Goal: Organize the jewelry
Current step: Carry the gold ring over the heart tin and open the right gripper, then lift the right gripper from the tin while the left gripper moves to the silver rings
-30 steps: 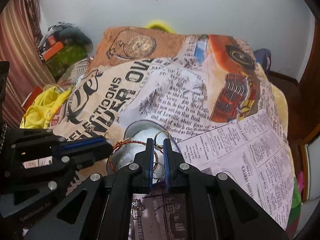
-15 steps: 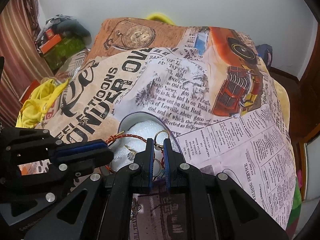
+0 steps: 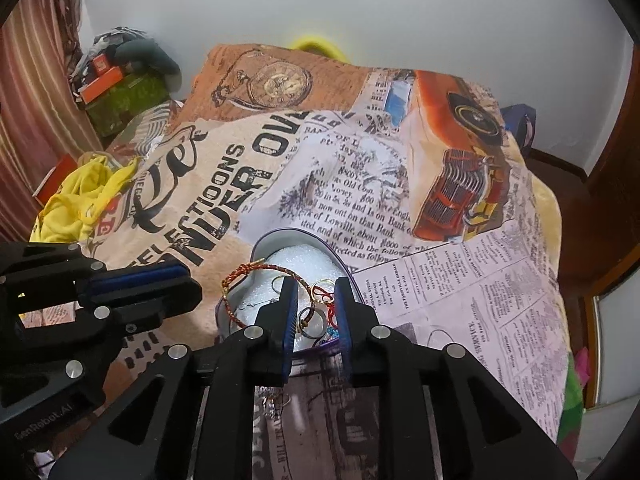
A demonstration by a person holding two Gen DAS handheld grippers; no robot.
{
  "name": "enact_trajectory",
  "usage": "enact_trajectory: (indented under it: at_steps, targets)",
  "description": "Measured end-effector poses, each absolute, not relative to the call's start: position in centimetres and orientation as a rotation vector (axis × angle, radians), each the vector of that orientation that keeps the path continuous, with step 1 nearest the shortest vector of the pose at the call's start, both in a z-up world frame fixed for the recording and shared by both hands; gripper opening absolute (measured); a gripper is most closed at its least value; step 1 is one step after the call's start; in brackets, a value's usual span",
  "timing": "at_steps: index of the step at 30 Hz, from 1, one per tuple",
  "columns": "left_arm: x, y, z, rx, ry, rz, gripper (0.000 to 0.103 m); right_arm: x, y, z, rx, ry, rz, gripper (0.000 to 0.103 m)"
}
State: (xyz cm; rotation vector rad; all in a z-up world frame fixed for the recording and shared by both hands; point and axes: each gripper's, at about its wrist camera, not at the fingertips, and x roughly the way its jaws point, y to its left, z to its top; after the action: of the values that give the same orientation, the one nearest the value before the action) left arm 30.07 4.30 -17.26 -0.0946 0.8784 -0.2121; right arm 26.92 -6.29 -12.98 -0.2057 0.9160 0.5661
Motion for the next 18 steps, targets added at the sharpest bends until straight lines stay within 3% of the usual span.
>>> enact_trajectory:
  at_steps: [8,14,18]
  targets:
    - [28.1,4.2,-15.2,-0.073,0.846,-0.184,0.009,25.1,-7.1,-10.8,-0.209,0.872,0.547,0.018]
    - [26.6,4.1,-14.4,-0.063,0.831,-0.172,0.016,23.7,-8.0,-9.9,-0.206,0.852,0.533,0.024]
    - [26.0,3.8,-14.5,-0.062,0.838,-0.170,0.028,23.1,-8.4,-9.8,-0.202,0.854,0.524,0.025]
